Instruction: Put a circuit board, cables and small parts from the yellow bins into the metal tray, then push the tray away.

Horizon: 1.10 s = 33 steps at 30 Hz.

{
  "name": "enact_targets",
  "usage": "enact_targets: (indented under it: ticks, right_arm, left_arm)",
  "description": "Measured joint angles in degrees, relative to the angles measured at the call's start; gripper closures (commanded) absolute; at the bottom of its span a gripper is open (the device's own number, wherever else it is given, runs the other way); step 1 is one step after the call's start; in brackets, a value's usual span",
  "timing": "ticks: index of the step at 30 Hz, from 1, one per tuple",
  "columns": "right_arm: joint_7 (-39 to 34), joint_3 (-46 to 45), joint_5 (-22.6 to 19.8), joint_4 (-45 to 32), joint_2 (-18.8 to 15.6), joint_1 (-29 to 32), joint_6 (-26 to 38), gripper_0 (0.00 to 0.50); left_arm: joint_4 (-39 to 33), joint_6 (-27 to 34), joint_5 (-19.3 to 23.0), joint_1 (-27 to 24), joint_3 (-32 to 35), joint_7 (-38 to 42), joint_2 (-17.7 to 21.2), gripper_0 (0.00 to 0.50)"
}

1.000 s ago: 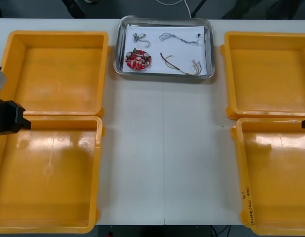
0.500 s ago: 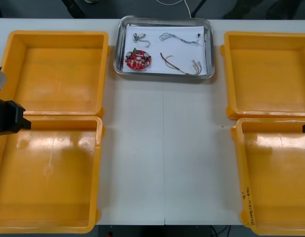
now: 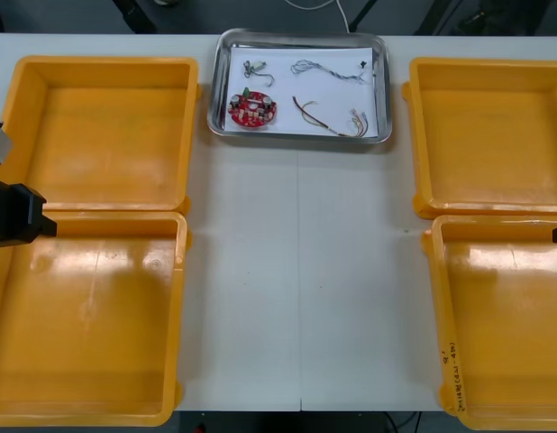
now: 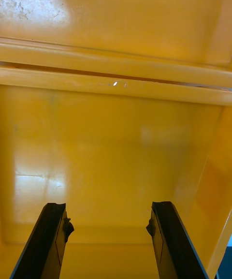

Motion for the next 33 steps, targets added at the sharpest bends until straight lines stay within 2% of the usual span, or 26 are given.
enact_targets:
  ticks: [33]
  right_arm:
    - [0.00,0.00,0.00,0.00,0.00,0.00,0.00,0.000]
  left_arm:
    - [0.00,0.00,0.00,0.00,0.00,0.00,0.00,0.000]
